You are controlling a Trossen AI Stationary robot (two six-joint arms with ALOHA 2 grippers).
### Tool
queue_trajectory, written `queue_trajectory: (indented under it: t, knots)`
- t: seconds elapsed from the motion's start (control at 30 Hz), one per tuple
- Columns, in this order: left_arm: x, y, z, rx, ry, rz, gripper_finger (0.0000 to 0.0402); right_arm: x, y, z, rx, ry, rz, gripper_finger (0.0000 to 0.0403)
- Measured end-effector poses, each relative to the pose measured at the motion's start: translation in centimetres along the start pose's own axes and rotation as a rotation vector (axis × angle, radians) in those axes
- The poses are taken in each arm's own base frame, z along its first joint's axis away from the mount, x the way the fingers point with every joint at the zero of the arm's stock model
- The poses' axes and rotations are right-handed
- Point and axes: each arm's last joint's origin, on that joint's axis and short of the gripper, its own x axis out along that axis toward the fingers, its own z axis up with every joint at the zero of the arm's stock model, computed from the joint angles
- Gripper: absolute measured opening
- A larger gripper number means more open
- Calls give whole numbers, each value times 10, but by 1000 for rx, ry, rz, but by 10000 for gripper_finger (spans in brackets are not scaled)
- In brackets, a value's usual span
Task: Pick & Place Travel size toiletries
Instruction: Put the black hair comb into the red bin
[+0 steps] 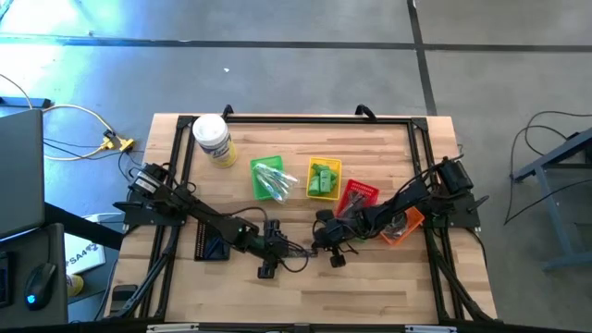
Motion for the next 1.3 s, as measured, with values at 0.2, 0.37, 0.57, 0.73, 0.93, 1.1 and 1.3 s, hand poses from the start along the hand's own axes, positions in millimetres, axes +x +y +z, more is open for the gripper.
queue_trajectory:
  t: [0.2, 0.37, 0.57, 0.73, 0.93, 1.1, 1.3]
  knots:
    - [5, -2, 2, 0, 24, -19, 161, 0, 0, 0, 0, -2, -1, 2]
    - [4, -3, 5, -24, 28, -31, 108, 0, 0, 0, 0, -4, -3, 2]
    - [4, -4, 6, -26, 25, -41, 55, 0, 0, 0, 0, -4, -10, 2]
    - [5, -3, 5, -22, 25, -30, 7, 0, -1, 0, 1, -5, -18, 2]
    - [4, -3, 5, -16, 18, -7, 1, 0, -1, 1, 0, -6, -20, 2]
    - [-5, -14, 17, 77, 21, 65, 0, 0, -1, 1, 0, -15, -33, 2]
    - [-22, -31, 35, 176, 79, 162, 0, -1, -4, 3, -3, -31, -176, 2]
